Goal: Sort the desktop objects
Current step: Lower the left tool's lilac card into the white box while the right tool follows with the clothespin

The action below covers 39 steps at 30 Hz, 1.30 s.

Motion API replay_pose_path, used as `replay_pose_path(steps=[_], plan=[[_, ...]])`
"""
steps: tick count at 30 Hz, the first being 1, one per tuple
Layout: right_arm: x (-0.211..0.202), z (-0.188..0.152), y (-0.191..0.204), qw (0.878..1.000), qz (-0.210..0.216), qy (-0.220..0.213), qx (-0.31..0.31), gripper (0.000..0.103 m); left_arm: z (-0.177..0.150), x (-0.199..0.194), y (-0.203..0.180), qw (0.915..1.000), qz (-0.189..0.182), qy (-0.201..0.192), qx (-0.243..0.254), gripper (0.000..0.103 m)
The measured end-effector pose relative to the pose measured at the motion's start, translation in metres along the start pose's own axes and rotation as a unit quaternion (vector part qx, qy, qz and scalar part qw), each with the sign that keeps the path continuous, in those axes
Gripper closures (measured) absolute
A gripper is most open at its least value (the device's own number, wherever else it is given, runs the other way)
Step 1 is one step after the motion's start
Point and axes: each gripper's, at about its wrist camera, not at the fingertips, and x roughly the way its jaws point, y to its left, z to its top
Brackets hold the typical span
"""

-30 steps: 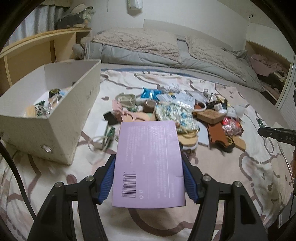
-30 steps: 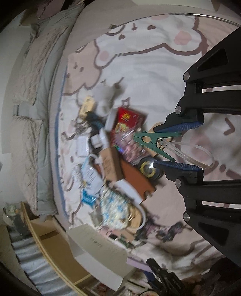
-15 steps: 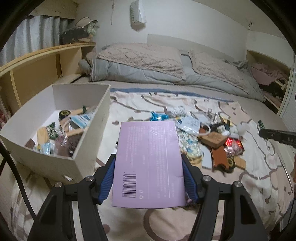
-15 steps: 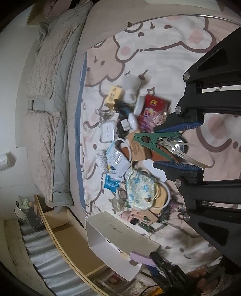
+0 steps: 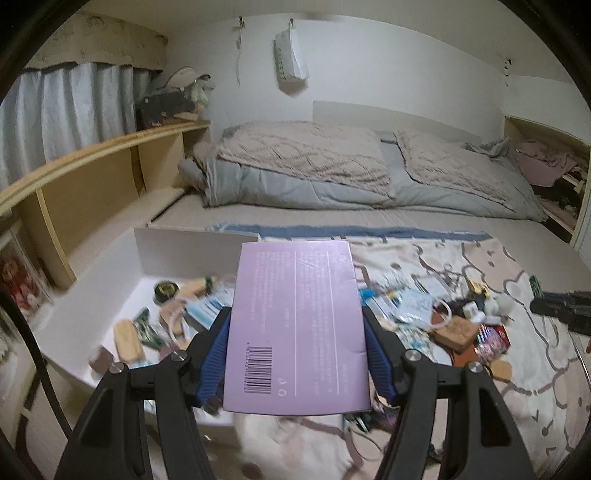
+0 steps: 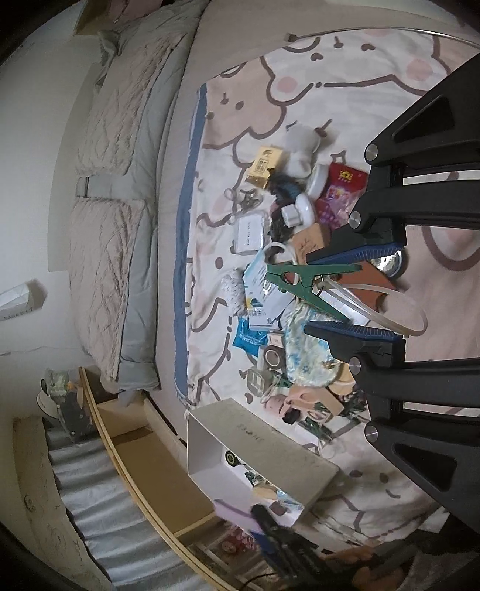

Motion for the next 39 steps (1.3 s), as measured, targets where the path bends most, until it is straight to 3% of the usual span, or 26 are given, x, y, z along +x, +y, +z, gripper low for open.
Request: replay_pose_path(steps=[16,23,39], plan=[[0.001,0.036,0.026,0.999,0.024,-0.030,-0.019,0.072,0.065,0.014,0.057,0.9984,0.046,-0.031,-0.007,0.037],[0.008,0.047,0.047,0.998,0.042,-0.031,-0.033,0.072,0.073,0.024,0.089,0.9968,0.071,-0.037,0.000,0.037],[0.020,0.057,0.122,0.991,0.109,-0.018,-0.078,0.072,0.062,0.081,0.162,0.9925,0.115,0.021,-0.035,0.037]])
